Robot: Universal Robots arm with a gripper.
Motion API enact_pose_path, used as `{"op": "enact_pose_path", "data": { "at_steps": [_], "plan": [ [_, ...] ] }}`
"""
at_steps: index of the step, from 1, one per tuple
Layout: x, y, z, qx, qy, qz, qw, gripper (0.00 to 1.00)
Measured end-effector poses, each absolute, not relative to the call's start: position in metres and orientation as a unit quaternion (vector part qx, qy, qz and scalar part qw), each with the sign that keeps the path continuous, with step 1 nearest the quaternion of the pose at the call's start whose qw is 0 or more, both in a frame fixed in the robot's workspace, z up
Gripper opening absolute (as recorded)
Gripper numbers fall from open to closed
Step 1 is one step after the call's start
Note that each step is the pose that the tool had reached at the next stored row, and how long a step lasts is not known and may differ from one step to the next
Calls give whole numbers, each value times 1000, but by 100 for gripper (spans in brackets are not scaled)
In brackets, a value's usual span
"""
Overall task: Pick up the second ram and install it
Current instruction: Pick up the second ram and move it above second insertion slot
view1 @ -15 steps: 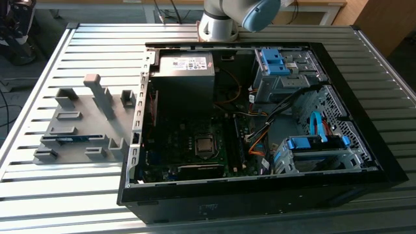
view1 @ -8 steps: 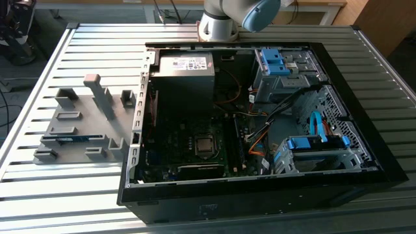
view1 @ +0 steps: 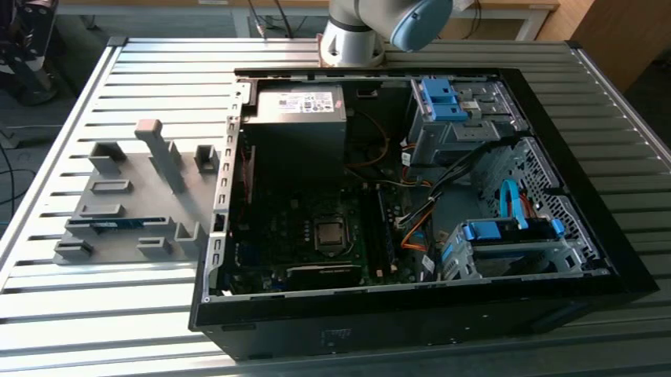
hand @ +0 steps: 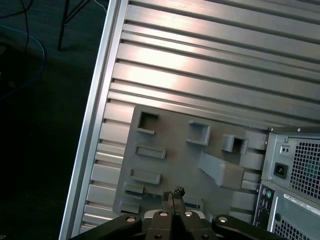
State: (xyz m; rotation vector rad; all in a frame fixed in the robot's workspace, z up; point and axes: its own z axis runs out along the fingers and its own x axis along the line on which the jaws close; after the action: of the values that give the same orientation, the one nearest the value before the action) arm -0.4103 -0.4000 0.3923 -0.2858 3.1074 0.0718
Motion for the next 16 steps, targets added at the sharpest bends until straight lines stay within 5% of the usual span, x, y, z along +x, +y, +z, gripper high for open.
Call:
{"op": "enact_pose_path", "data": {
  "at_steps": [16],
  "plan": [
    [-410, -400, 392, -123, 992, 20, 5, 11]
  ]
}}
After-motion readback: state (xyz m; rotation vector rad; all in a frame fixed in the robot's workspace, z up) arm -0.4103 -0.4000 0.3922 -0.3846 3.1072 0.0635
